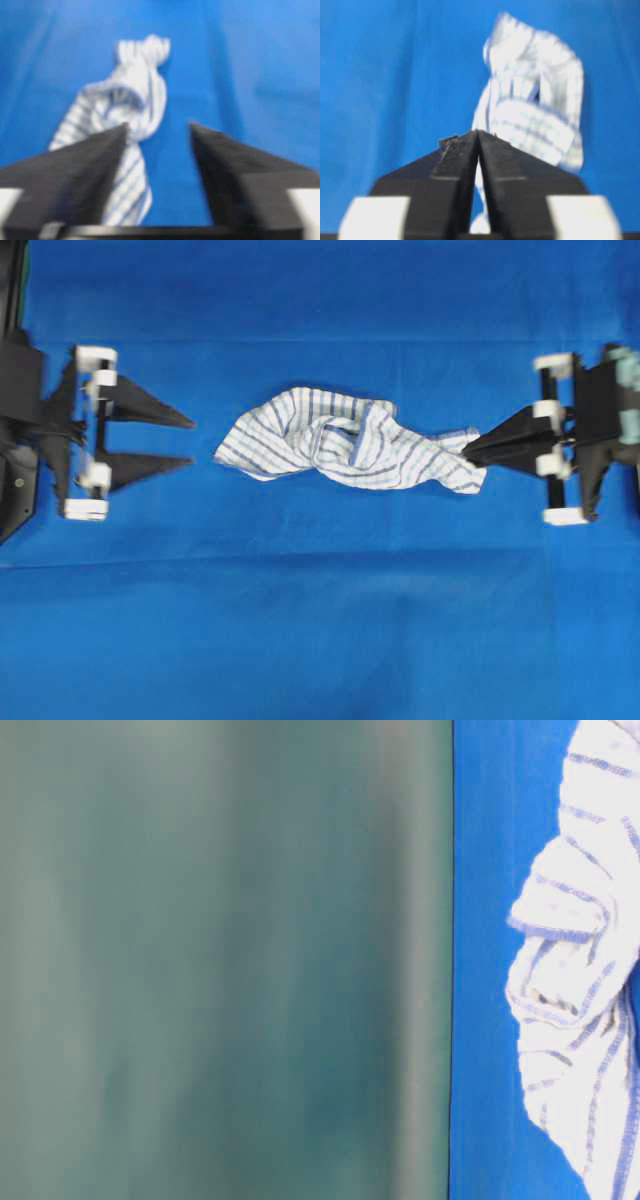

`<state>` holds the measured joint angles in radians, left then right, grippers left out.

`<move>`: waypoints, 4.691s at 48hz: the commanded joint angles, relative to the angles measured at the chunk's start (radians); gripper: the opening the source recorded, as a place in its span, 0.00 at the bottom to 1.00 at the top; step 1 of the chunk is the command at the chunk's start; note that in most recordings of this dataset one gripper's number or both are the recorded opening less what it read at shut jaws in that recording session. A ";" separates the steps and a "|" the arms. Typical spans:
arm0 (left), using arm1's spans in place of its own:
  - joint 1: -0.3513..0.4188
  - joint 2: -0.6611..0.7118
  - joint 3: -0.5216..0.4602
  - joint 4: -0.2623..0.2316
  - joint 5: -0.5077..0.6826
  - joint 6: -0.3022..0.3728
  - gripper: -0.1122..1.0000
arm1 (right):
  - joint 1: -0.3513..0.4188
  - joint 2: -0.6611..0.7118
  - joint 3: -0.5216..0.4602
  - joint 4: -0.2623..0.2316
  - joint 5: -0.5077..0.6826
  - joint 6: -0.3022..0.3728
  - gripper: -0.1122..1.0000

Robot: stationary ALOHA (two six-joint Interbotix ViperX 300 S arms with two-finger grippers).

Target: Lift the towel with both arms.

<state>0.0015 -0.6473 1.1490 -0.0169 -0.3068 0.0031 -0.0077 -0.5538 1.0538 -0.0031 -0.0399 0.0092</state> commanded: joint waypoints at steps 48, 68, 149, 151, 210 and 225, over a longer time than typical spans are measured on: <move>0.103 0.746 -0.224 -0.003 -0.012 0.002 0.92 | -0.071 0.541 -0.132 0.028 0.035 0.003 0.64; 0.124 0.746 -0.253 -0.002 0.107 0.006 0.54 | -0.083 0.560 -0.133 0.026 0.031 -0.002 0.46; 0.132 -0.072 -0.568 -0.002 0.686 0.012 0.13 | -0.138 0.003 -0.612 -0.075 0.425 -0.015 0.17; 0.132 -0.072 -0.584 -0.002 0.698 0.014 0.13 | -0.138 -0.008 -0.620 -0.078 0.425 -0.015 0.17; 0.121 -0.038 -0.549 -0.002 0.672 0.058 0.91 | -0.137 -0.020 -0.543 -0.091 0.479 0.008 0.67; 0.118 0.069 -0.405 -0.003 0.557 0.055 0.91 | -0.115 0.052 -0.405 -0.078 0.476 0.074 0.67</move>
<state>0.1212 -0.5937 0.7394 -0.0184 0.2792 0.0568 -0.1365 -0.5123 0.6458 -0.0828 0.4418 0.0798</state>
